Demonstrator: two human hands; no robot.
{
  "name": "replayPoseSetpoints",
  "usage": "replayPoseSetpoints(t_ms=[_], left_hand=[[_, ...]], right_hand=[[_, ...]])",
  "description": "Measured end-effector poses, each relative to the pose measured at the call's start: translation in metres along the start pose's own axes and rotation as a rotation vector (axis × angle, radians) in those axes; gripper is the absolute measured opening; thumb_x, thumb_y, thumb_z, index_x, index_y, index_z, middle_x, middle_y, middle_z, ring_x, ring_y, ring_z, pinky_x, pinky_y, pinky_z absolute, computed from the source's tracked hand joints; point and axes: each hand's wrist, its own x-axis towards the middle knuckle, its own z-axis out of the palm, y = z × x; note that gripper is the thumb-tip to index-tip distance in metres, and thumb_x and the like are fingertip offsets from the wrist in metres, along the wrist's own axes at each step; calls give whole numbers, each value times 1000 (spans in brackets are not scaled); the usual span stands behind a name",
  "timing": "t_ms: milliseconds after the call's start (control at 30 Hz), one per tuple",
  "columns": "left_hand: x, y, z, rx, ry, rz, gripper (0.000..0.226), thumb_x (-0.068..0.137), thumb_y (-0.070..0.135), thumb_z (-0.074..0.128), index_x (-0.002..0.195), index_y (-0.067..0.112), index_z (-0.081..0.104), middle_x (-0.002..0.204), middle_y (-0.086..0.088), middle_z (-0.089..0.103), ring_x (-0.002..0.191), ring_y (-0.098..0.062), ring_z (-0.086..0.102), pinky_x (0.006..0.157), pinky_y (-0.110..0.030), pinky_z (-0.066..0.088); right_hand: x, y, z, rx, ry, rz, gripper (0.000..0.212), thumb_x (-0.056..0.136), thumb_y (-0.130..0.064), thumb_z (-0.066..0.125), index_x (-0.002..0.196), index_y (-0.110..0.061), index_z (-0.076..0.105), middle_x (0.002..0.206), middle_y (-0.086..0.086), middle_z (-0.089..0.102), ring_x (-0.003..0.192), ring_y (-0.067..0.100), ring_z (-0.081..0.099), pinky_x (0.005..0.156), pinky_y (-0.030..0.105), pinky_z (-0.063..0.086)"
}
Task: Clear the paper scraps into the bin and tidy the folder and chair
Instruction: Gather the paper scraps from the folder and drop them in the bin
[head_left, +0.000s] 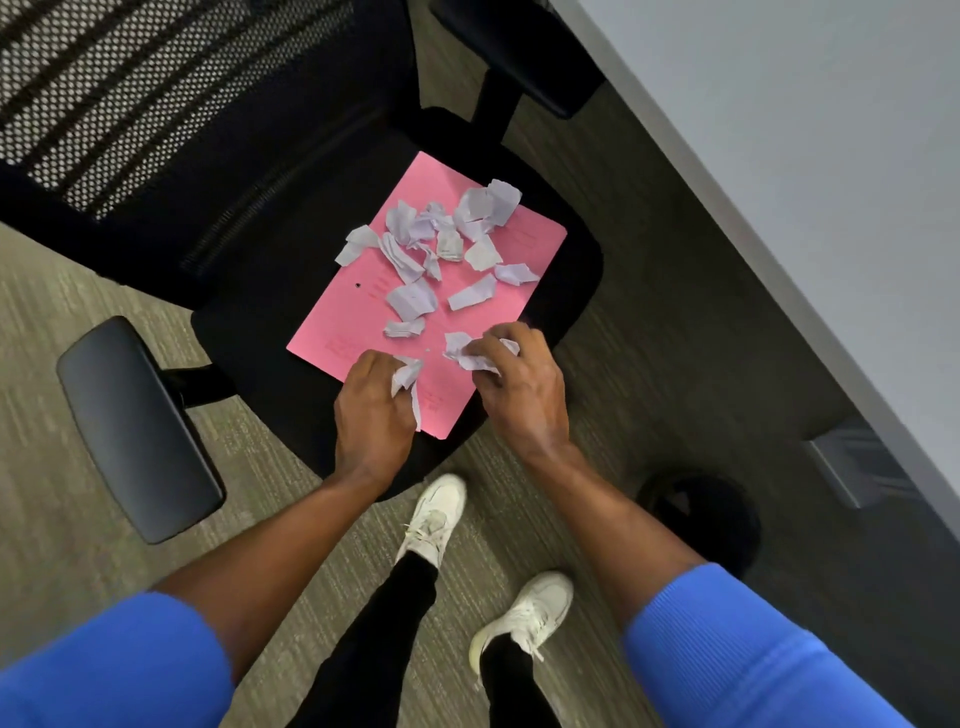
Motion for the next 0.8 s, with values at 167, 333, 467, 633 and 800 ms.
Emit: replayPoseSetpoints(t_ms=[167, 333, 467, 633, 800], left_hand=[[-34, 26, 25, -48, -39, 11, 12, 90, -8, 66, 98, 1, 68, 94, -10, 63, 83, -28, 59, 72, -41, 48], [-66, 69, 66, -122, -142, 74, 19, 89, -8, 68, 100, 6, 70, 98, -7, 67, 88, -26, 64, 77, -35, 47], [-94, 99, 109, -149, -229, 102, 21, 85, -11, 66, 99, 4, 70, 96, -8, 65, 87, -26, 63, 77, -37, 49], [-127, 131, 169, -140, -332, 129, 12, 88, -8, 68, 95, 1, 69, 93, -9, 64, 85, -26, 61, 79, -35, 46], [-159, 156, 237, -115, -461, 17, 6, 85, -9, 69, 88, -4, 67, 94, -16, 65, 89, -32, 60, 82, -32, 40]], right_hand=[[-43, 24, -20, 42, 103, 96, 21, 86, -8, 78, 105, -15, 80, 113, 4, 70, 99, 28, 66, 71, 43, 57], [-96, 61, -49, 52, 160, 274, 24, 83, -4, 77, 102, -18, 81, 112, 1, 70, 99, 24, 67, 75, 42, 58], [-146, 103, -74, 73, 192, 444, 27, 83, -5, 74, 104, -20, 81, 106, 1, 71, 94, 23, 68, 80, 44, 59], [-203, 159, -97, 92, 209, 675, 35, 85, -7, 77, 110, -31, 80, 107, -1, 80, 99, 18, 72, 95, 35, 56], [-248, 212, -103, 15, 241, 750, 16, 96, -20, 72, 108, -20, 82, 127, 8, 75, 123, 22, 66, 106, 36, 51]])
